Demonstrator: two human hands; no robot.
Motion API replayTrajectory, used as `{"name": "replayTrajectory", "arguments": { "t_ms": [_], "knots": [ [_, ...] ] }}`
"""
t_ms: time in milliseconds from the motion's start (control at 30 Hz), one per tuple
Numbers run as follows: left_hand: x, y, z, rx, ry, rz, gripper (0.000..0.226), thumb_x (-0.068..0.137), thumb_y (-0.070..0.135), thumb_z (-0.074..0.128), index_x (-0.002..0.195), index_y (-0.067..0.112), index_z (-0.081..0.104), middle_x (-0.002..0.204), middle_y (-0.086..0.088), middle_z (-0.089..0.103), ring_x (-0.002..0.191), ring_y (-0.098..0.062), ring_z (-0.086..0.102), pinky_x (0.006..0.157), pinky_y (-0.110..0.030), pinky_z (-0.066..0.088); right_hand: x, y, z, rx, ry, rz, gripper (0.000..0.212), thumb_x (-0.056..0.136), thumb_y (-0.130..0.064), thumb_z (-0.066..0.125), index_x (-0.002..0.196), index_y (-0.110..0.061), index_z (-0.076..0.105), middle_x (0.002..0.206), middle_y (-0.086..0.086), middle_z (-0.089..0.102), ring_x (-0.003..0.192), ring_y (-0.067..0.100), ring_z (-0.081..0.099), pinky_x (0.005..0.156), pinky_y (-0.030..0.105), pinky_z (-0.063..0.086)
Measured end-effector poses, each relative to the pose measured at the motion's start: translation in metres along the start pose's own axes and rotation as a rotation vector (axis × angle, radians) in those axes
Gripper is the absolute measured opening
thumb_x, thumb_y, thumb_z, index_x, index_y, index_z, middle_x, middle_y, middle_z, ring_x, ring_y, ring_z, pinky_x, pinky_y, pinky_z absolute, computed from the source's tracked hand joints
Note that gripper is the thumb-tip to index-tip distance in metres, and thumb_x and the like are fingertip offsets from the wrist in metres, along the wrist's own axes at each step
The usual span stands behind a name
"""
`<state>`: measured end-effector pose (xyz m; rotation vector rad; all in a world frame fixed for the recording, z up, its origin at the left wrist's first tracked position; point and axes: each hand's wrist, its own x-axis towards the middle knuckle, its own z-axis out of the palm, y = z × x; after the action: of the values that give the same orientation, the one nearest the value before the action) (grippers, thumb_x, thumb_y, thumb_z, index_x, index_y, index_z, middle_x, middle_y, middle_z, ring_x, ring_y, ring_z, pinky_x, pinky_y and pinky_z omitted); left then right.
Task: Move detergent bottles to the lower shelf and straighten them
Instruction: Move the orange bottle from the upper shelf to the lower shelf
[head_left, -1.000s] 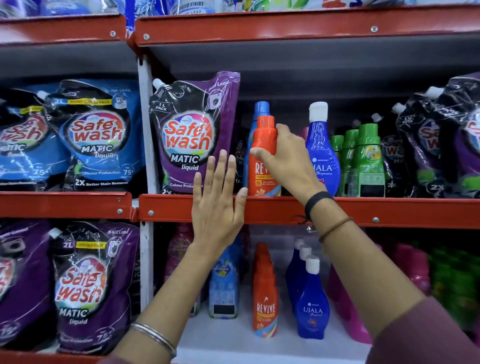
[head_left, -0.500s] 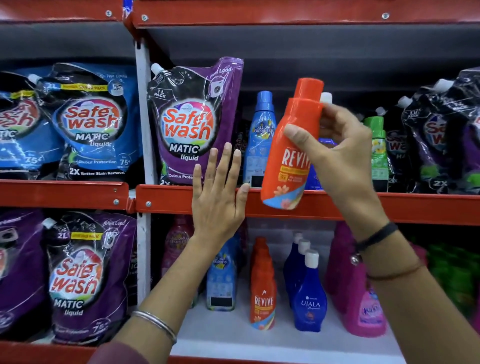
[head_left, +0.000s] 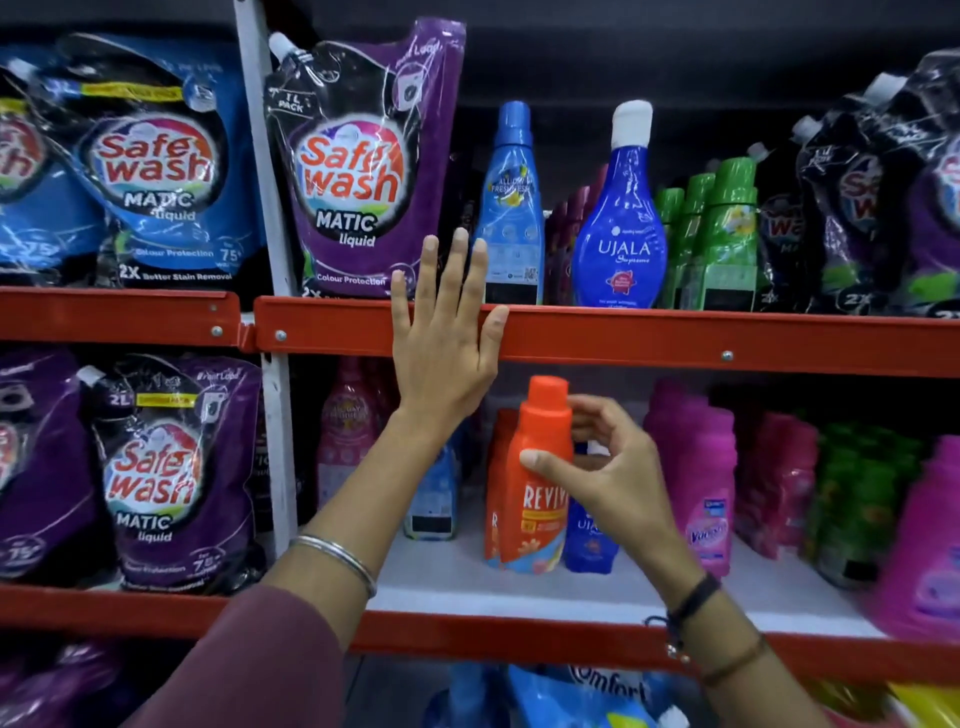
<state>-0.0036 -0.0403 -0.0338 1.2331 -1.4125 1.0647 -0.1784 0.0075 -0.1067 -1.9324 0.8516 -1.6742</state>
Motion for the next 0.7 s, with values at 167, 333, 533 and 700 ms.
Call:
{"name": "replayTrajectory", "arguments": {
  "t_ms": [167,333,533,700],
  "knots": [
    [-0.001,-0.002,0.001,0.003,0.001,0.008,0.057,0.101,0.045,0.023,0.152,0.019,0.020,0.160,-0.003,0.022,0.148,-0.024,0.012,0.119,-0.047,0.000,-0.015,0.049,0.021,-0.105,-0.055,0.110,0.050,0.060,-0.031,0.086,0.098,-0.038,0.055,0.100,-0.017,0.065,0.093,-0.001,0.063,0.082,0.035,0.057],
    [0.000,-0.003,0.003,0.014,0.014,0.015,0.056,0.101,0.045,0.024,0.151,0.020,0.021,0.159,-0.002,0.023,0.148,-0.024,0.013,0.119,-0.047,0.002,-0.019,0.082,0.036,-0.110,-0.072,0.204,0.053,0.063,-0.025,0.085,0.104,-0.028,0.052,0.101,-0.010,0.063,0.094,0.002,0.059,0.089,0.036,0.055],
    [-0.001,-0.003,0.004,0.012,0.031,0.022,0.057,0.101,0.047,0.021,0.151,0.019,0.024,0.159,-0.003,0.025,0.148,-0.024,0.014,0.119,-0.047,0.002,-0.016,0.095,0.043,-0.118,-0.093,0.251,0.057,0.065,-0.025,0.084,0.113,-0.019,0.054,0.107,-0.003,0.064,0.091,-0.001,0.057,0.073,0.010,0.047],
    [0.000,-0.003,0.004,0.018,0.027,0.018,0.057,0.101,0.048,0.019,0.151,0.019,0.023,0.159,-0.002,0.025,0.148,-0.024,0.014,0.119,-0.047,0.002,-0.016,0.102,0.047,-0.127,-0.101,0.263,0.061,0.064,-0.026,0.085,0.116,-0.017,0.053,0.109,-0.002,0.064,0.094,0.007,0.059,0.068,0.006,0.046]
  ]
}}
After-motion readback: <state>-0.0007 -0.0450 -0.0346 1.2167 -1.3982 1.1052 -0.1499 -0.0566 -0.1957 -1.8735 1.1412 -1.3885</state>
